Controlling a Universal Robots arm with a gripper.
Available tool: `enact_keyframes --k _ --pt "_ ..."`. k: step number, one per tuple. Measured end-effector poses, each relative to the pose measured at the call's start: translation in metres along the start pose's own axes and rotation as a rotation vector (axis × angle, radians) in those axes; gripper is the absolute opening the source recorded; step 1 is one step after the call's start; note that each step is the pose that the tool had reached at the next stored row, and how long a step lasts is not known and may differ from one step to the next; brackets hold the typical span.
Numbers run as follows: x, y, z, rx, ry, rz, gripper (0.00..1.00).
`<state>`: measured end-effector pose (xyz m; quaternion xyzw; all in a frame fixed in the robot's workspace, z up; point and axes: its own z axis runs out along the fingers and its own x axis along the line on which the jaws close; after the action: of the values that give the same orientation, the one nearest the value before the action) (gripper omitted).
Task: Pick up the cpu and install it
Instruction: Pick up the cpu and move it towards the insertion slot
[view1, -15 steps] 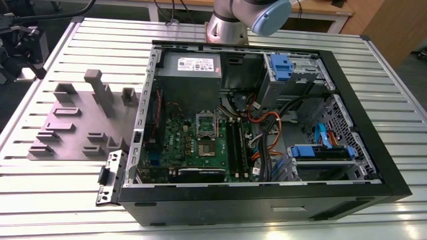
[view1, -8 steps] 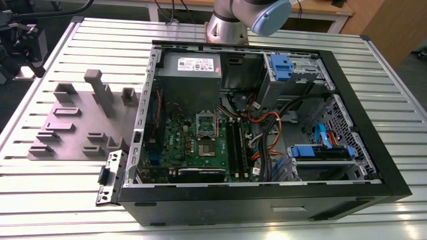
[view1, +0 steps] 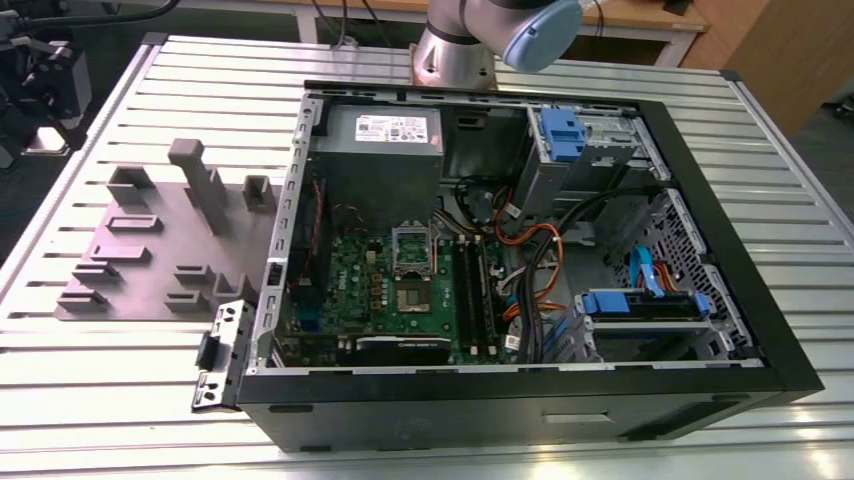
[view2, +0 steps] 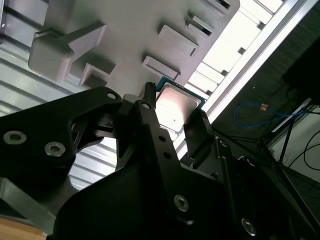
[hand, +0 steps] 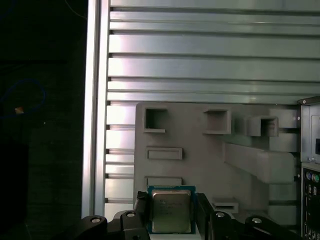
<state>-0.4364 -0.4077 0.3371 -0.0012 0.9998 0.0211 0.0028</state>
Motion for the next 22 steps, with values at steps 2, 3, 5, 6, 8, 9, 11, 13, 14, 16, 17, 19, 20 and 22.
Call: enact_keyframes --k 2,3,5,6,8,9,11,13,14,16,17,19,20,22 --pt "0.0001 0.0002 -0.0019 -0.0002 0.0 0.0 0.47" --pt "0.0001 0.0002 -0.0027 -0.0003 -0.0001 0.0 0.47" --pt "0.0001 0.0003 -0.0049 -0.0003 0.0 0.0 0.47" --pt "0.0 0.0003 -0.0059 -0.0003 -0.0001 0.0 0.47" --pt "0.0 0.0004 -0.0077 -0.0003 0.0 0.0 0.47" --pt "0.0 0.0005 -0.0082 -0.0003 -0.0001 0.0 0.47" --pt "0.0 0.0005 -0.0089 -0.0004 -0.0003 0.0 0.47" --pt "0.0 0.0006 -0.009 -0.0004 -0.0003 0.0 0.47" --pt "0.0 0.0006 -0.0092 -0.0003 -0.0001 0.0 0.47" --pt "0.0 0.0006 -0.0092 -0.0003 -0.0001 0.0 0.47" --pt "0.0 0.0006 -0.0092 -0.0003 -0.0001 0.0 0.47" --pt "0.0 0.0006 -0.0093 -0.0003 0.0 0.0 0.47" --pt "0.0 0.0006 -0.0093 -0.0003 -0.0001 0.0 0.47" --pt "0.0 0.0006 -0.01 -0.0001 0.0003 0.0 0.47"
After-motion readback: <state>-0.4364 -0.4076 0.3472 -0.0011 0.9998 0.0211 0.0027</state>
